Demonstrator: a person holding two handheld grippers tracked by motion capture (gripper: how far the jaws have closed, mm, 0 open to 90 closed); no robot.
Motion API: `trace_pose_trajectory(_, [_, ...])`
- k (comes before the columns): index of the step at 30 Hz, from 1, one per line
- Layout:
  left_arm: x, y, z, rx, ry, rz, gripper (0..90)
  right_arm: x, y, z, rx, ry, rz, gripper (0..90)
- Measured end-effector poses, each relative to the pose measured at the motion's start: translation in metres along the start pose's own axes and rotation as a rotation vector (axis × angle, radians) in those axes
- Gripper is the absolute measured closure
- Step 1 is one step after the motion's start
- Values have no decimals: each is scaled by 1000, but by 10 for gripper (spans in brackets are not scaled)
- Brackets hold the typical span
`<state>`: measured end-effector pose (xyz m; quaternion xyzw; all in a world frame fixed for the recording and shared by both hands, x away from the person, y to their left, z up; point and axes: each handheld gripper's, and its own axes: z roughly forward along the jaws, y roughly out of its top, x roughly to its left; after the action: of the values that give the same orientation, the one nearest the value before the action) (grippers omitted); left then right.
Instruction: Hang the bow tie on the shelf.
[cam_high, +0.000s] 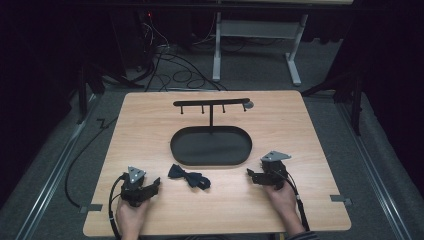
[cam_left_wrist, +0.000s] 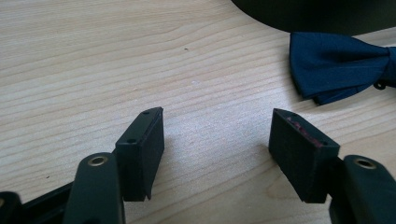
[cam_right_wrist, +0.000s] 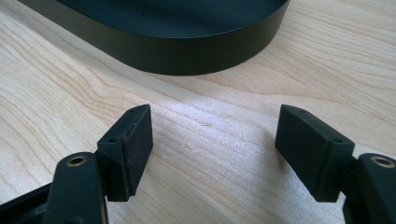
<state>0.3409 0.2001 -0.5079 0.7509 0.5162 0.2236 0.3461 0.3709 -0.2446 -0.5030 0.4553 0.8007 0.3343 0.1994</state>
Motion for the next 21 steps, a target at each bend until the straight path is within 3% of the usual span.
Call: trace_pose_trajectory(21, [-1, 0, 0, 2, -1, 9, 352, 0, 0, 0, 1, 0, 1, 291])
